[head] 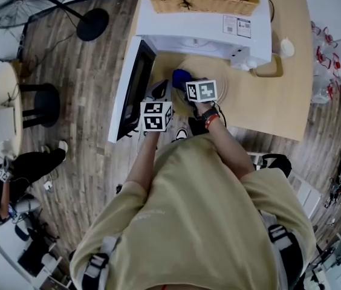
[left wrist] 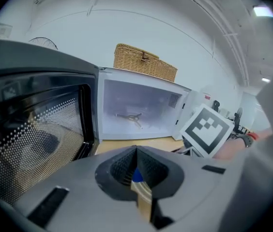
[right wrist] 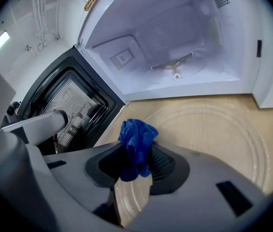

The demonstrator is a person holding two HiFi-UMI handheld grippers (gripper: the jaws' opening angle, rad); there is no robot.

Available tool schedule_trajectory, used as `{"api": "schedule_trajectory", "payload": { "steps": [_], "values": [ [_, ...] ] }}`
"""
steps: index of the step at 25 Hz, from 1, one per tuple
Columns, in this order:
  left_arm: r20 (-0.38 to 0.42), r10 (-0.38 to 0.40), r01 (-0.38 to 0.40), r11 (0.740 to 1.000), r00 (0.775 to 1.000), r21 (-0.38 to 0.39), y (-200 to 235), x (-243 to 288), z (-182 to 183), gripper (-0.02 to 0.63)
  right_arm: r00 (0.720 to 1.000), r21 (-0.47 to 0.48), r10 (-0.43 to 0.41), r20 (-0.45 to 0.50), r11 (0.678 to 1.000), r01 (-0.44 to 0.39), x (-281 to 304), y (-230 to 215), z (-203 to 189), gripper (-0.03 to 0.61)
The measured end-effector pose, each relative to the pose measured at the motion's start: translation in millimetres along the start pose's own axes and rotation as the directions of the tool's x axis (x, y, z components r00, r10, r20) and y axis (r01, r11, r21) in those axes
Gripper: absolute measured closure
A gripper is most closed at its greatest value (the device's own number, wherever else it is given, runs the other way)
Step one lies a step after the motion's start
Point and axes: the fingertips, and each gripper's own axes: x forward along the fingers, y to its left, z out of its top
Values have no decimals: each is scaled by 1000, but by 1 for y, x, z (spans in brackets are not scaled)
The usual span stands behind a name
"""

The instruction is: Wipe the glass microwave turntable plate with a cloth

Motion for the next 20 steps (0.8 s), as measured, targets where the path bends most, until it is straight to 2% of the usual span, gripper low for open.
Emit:
{"api": "schedule_trajectory", "payload": {
  "steps": [20],
  "values": [
    [-16, -125, 126, 990, 992, 63, -51, 29, 4, 604, 993, 85, -106, 52, 991, 102, -43, -56, -8, 440]
  ]
}}
